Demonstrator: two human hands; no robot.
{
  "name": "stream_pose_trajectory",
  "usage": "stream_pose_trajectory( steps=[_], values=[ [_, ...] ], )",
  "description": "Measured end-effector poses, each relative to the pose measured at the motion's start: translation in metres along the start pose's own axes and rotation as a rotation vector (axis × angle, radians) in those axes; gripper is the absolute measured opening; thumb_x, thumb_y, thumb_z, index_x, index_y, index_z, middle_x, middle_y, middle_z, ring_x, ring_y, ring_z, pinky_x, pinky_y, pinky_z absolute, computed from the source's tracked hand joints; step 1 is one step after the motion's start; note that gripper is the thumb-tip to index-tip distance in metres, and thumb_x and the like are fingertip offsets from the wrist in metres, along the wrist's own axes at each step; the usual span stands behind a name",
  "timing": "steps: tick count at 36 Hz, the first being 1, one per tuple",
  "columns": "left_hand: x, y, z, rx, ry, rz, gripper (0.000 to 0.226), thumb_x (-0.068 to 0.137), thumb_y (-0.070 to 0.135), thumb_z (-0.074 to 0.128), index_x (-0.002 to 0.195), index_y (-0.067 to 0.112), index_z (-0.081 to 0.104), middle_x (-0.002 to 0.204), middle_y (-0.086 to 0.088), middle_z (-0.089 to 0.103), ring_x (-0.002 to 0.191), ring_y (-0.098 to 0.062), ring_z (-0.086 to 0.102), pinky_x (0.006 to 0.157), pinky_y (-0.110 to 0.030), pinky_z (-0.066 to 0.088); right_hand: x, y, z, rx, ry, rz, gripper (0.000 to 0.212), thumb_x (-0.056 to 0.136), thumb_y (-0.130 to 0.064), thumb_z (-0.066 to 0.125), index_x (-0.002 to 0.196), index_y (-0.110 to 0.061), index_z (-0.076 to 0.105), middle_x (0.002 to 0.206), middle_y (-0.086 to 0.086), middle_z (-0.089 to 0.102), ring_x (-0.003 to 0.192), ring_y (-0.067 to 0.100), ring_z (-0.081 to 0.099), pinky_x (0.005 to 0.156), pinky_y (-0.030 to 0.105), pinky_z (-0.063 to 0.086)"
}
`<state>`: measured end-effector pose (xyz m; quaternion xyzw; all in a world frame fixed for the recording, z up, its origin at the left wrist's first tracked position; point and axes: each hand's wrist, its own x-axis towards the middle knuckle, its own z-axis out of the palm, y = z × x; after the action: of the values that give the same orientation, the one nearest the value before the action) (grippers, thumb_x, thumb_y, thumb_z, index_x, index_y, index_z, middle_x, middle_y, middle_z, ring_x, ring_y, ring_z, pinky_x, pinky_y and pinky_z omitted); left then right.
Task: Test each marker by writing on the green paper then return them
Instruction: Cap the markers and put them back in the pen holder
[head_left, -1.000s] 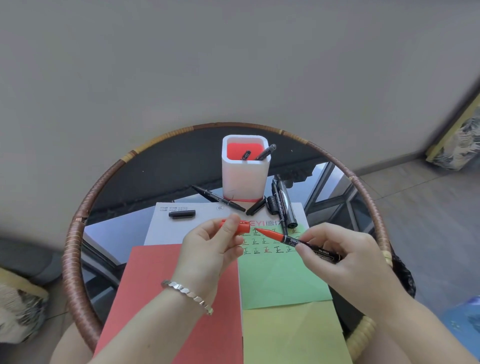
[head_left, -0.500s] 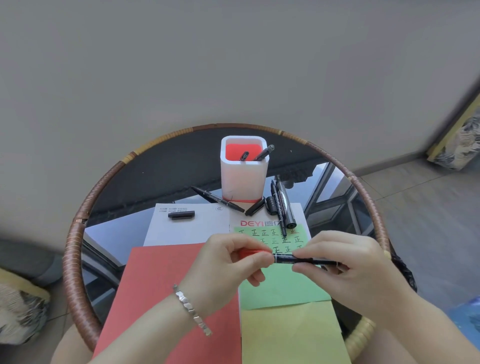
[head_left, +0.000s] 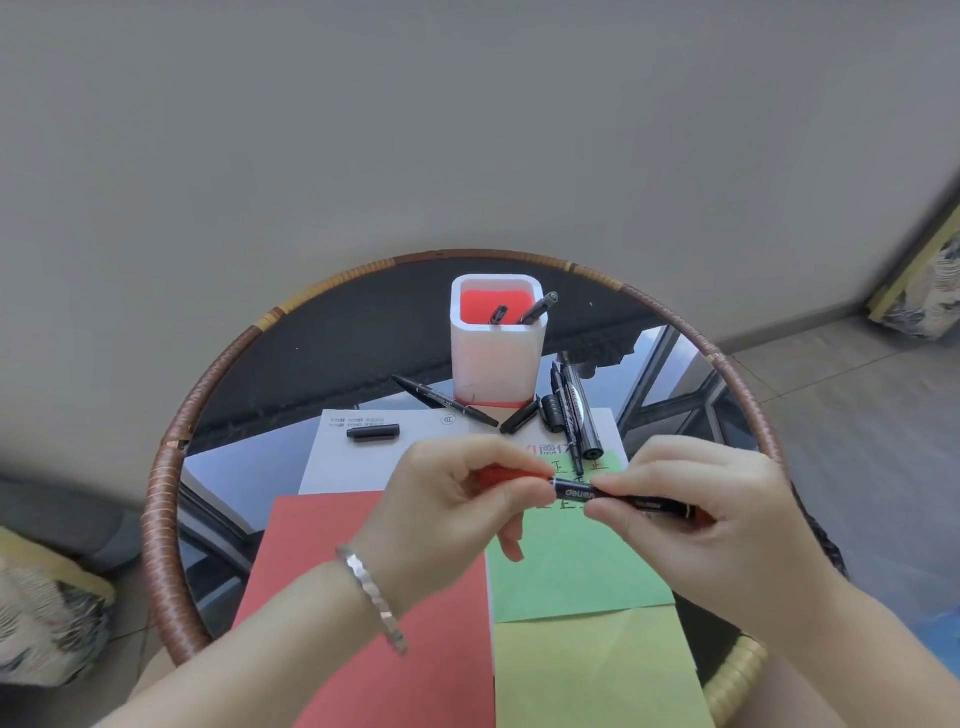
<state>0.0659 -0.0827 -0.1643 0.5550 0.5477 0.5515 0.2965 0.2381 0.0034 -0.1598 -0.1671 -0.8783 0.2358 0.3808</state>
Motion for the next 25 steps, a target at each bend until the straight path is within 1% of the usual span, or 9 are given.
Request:
stream_pose_trajectory(
  steps=[4, 9, 11, 14, 16, 19, 21, 23, 25],
  values=[
    [0.006, 0.002, -0.008, 0.034, -0.162, -0.196, 0.016, 0.082, -0.003, 0.062, 0.079, 0.012, 0.067, 0.059, 0.001, 0.064, 0.045, -0.009, 0.056, 0.049, -0.021, 0.05, 0.003, 0.01, 0.004, -0.174, -0.1, -0.122, 0.021, 0.08, -0.028, 0.062, 0.078, -0.01, 0.073, 0.063, -0.001, 0.063, 0.048, 0.005, 0.042, 0.046, 0.013, 0.039],
    [0.0, -0.016, -0.003, 0.691, -0.48, -0.08, 0.025, 0.095, 0.01, 0.04, 0.114, 0.014, 0.056, 0.089, 0.006, 0.055, 0.083, -0.012, 0.052, 0.083, -0.032, 0.044, 0.006, 0.02, 0.02, -0.305, -0.244, -0.248, 0.015, 0.078, -0.027, 0.061, 0.079, -0.017, 0.072, 0.064, -0.005, 0.064, 0.05, 0.01, 0.055, 0.043, 0.023, 0.047],
    [-0.004, -0.02, -0.001, 0.644, -0.388, -0.046, 0.032, 0.094, 0.008, 0.037, 0.121, 0.019, 0.052, 0.087, 0.017, 0.046, 0.087, -0.01, 0.048, 0.087, -0.031, 0.043, 0.009, 0.02, 0.024, -0.252, -0.221, -0.171, 0.016, 0.076, -0.032, 0.061, 0.087, -0.023, 0.07, 0.068, -0.009, 0.067, 0.056, 0.004, 0.057, 0.05, 0.019, 0.05],
    [-0.012, -0.024, -0.006, 0.595, -0.228, -0.087, 0.037, 0.097, 0.012, 0.037, 0.129, 0.03, 0.04, 0.107, 0.021, 0.045, 0.106, -0.002, 0.046, 0.088, -0.011, 0.034, 0.012, 0.024, 0.029, -0.169, -0.148, 0.061, 0.039, 0.074, -0.028, 0.069, 0.111, -0.032, 0.058, 0.081, -0.015, 0.067, 0.077, -0.001, 0.057, 0.07, 0.011, 0.047],
    [-0.017, -0.022, -0.01, 0.547, -0.08, -0.073, 0.033, 0.097, 0.017, 0.038, 0.119, 0.041, 0.041, 0.094, 0.027, 0.051, 0.09, 0.008, 0.049, 0.073, -0.006, 0.035, 0.014, 0.031, 0.031, -0.16, -0.102, 0.23, 0.053, 0.076, -0.013, 0.071, 0.122, -0.031, 0.051, 0.087, -0.017, 0.063, 0.08, 0.001, 0.057, 0.074, 0.012, 0.045],
    [-0.014, -0.013, -0.017, 0.312, 0.209, -0.121, 0.026, 0.094, 0.016, 0.045, 0.095, 0.042, 0.05, 0.059, 0.017, 0.049, 0.054, 0.001, 0.044, 0.052, -0.007, 0.035, 0.02, 0.045, 0.031, -0.132, -0.006, 0.487, 0.046, 0.084, -0.014, 0.063, 0.126, -0.023, 0.047, 0.087, -0.015, 0.059, 0.079, 0.002, 0.056, 0.069, 0.019, 0.046],
    [-0.005, -0.001, -0.025, 0.138, 0.407, -0.104, 0.025, 0.092, 0.016, 0.047, 0.094, 0.039, 0.054, 0.069, 0.011, 0.053, 0.06, -0.001, 0.049, 0.06, -0.006, 0.04, 0.027, 0.052, 0.031, -0.161, -0.032, 0.663, 0.042, 0.088, -0.023, 0.057, 0.128, -0.02, 0.045, 0.092, -0.007, 0.059, 0.079, 0.009, 0.056, 0.071, 0.028, 0.047],
    [0.009, 0.011, -0.033, 0.061, 0.529, -0.056, 0.023, 0.091, 0.014, 0.05, 0.095, 0.035, 0.058, 0.095, -0.004, 0.061, 0.08, -0.004, 0.058, 0.077, -0.016, 0.047, 0.033, 0.057, 0.034, -0.249, -0.13, 0.761, 0.043, 0.089, -0.028, 0.053, 0.13, -0.018, 0.043, 0.102, 0.003, 0.06, 0.087, 0.018, 0.057, 0.075, 0.034, 0.048],
    [0.027, 0.023, -0.037, 0.001, 0.603, 0.016, 0.02, 0.09, 0.01, 0.053, 0.095, 0.029, 0.061, 0.102, -0.008, 0.062, 0.086, -0.007, 0.06, 0.08, -0.023, 0.051, 0.038, 0.058, 0.038, -0.33, -0.214, 0.794, 0.044, 0.09, -0.029, 0.05, 0.131, -0.016, 0.041, 0.109, 0.006, 0.06, 0.091, 0.021, 0.058, 0.075, 0.035, 0.049]
  ],
)
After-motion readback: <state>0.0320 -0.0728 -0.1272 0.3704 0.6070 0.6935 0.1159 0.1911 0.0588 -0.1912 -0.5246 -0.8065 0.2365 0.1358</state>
